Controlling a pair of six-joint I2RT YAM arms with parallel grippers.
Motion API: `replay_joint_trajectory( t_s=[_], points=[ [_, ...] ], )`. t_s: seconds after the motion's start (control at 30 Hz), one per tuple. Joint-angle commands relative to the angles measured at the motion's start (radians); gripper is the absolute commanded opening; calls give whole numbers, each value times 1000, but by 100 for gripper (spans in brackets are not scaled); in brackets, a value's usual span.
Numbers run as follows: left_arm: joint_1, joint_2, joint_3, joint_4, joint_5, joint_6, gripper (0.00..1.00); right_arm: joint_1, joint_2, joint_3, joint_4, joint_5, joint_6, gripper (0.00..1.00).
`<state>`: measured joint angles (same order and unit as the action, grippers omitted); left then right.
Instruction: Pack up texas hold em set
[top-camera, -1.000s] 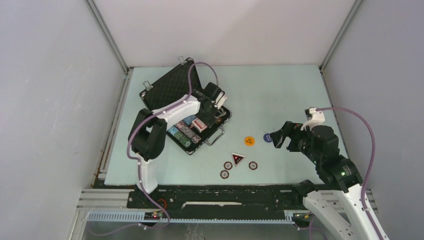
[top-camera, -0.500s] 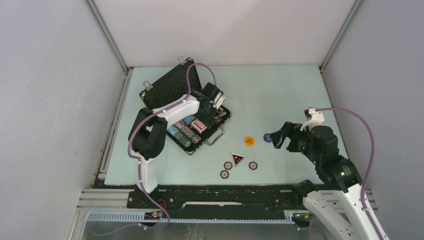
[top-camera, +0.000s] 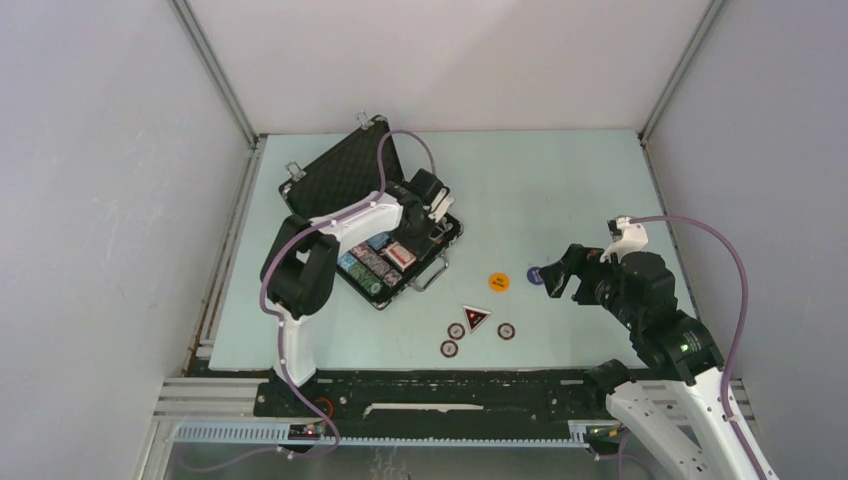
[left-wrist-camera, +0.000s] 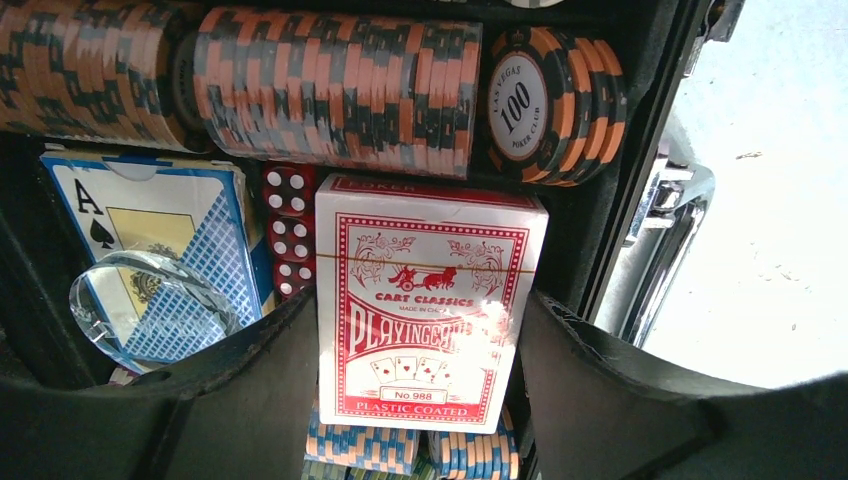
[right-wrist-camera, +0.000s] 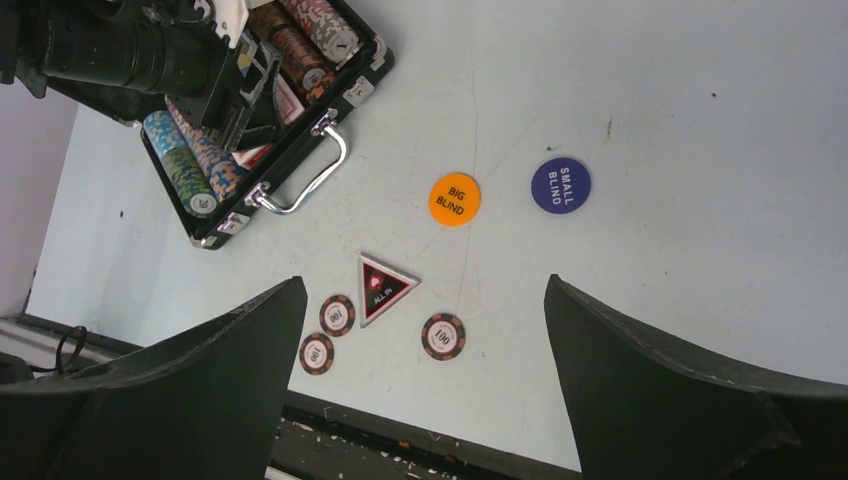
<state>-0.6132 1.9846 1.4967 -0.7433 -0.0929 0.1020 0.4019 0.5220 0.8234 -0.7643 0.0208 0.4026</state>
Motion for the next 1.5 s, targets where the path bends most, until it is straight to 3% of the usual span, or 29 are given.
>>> replay_joint_trajectory(
  t_s=[0.0,0.2,0.27,0.4,0.5,0.63,0.87,1.3,1.47],
  points=[
    [-5,13,7,15,24,-15,72,9,-6,-3,39,3,-13,100],
    [5,-56,6,-8,33,-37,89,11,-7,-3,38,7,-10,100],
    [21,-90,-2,-10,59,-57,99,11,-6,-3,37,6,-12,100],
    [47,-156,-21,-1,85,-94,100,12,-9,-7,42,5,-12,100],
    [83,-179,-35,18,162,-145,93,12,-11,-9,44,3,-12,100],
    [116,-144,-28,14,220,-193,88,12,-16,-9,43,6,-10,100],
    [136,-74,-9,19,250,-249,90,14,-23,-8,42,7,-8,100],
    [101,-95,-245,264,431,-399,84,16,-16,-13,49,5,-10,100],
    [50,-156,-235,227,212,-366,92,17,-17,-14,47,2,-9,100]
  ],
)
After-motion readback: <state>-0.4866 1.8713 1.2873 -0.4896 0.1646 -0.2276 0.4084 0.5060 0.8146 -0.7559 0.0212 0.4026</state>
